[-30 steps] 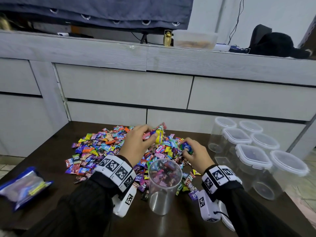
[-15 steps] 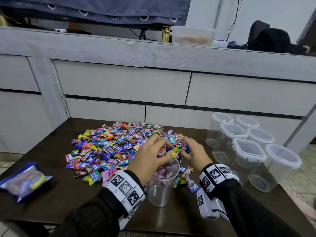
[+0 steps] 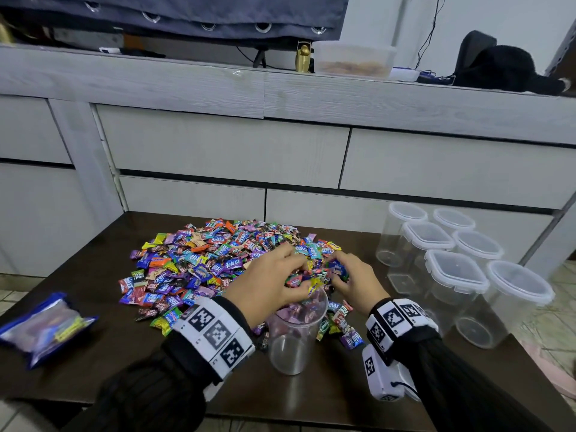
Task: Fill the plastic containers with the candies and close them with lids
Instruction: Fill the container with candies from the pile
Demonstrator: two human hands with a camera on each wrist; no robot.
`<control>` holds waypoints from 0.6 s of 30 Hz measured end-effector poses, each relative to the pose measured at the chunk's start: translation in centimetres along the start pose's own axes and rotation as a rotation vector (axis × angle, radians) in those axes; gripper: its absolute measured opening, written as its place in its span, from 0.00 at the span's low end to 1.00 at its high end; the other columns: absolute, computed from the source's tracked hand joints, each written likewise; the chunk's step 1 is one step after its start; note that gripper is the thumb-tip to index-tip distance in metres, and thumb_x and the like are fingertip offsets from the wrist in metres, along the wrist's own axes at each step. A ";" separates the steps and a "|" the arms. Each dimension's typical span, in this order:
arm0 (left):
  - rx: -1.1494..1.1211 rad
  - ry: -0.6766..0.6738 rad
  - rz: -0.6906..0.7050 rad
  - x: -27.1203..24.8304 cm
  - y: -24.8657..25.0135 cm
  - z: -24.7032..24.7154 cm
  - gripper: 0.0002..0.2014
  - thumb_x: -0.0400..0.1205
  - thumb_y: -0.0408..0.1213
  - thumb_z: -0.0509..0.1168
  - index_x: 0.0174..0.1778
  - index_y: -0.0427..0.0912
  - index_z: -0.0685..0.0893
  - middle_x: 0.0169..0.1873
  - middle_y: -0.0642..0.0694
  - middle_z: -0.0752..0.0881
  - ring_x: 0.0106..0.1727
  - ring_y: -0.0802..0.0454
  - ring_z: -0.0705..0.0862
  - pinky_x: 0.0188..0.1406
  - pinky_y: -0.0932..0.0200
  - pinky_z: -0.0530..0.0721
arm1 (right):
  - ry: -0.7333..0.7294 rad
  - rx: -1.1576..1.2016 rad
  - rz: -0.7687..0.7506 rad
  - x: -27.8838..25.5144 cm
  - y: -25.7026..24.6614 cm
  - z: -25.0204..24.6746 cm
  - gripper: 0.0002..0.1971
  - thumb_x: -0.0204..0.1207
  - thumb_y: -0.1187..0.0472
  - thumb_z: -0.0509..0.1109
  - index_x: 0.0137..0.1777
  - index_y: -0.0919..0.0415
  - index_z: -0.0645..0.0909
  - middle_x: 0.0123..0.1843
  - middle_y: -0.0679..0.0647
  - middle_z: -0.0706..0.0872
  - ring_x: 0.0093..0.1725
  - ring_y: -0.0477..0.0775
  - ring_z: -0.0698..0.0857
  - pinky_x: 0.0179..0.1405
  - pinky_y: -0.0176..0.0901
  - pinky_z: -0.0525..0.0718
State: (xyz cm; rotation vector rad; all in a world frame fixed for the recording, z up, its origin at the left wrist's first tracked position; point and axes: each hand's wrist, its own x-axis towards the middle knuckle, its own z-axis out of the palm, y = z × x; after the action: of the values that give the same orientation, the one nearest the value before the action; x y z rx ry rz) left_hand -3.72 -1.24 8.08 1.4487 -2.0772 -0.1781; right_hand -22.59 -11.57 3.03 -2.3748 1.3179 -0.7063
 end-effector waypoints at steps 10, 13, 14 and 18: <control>0.360 -0.389 0.146 1.6 0.5 0.7 0.14 0.78 0.46 0.66 0.55 0.43 0.82 0.43 0.49 0.72 0.48 0.43 0.80 0.39 0.52 0.72 | -0.008 -0.002 0.001 0.1 -0.4 0.0 0.12 0.75 0.69 0.66 0.58 0.60 0.80 0.50 0.57 0.80 0.44 0.51 0.75 0.39 0.35 0.64; 0.425 -0.450 0.157 2.1 0.8 1.0 0.16 0.81 0.45 0.63 0.61 0.45 0.84 0.46 0.45 0.75 0.51 0.41 0.81 0.37 0.53 0.70 | -0.002 -0.004 0.006 0.2 -0.4 -0.4 0.12 0.76 0.68 0.66 0.58 0.60 0.80 0.51 0.56 0.80 0.45 0.51 0.76 0.40 0.35 0.65; 0.435 -0.460 0.157 2.2 0.9 1.1 0.16 0.82 0.46 0.63 0.63 0.45 0.84 0.48 0.44 0.77 0.52 0.41 0.81 0.38 0.54 0.69 | -0.003 -0.004 0.005 0.2 -0.5 -0.6 0.12 0.76 0.68 0.66 0.58 0.60 0.79 0.51 0.56 0.79 0.45 0.51 0.76 0.41 0.35 0.66; 0.384 -0.450 0.132 2.1 0.7 1.4 0.15 0.84 0.47 0.61 0.61 0.43 0.84 0.51 0.41 0.80 0.53 0.40 0.81 0.43 0.53 0.73 | 0.032 -0.001 -0.013 0.1 -0.8 -1.2 0.11 0.77 0.68 0.66 0.58 0.59 0.79 0.49 0.54 0.79 0.44 0.51 0.76 0.40 0.35 0.66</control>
State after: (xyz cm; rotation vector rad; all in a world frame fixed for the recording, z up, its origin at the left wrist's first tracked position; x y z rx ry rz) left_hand -5.55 -3.13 8.08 1.5916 -2.6812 -0.0557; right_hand -22.65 -11.34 4.42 -2.3846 1.3167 -0.7503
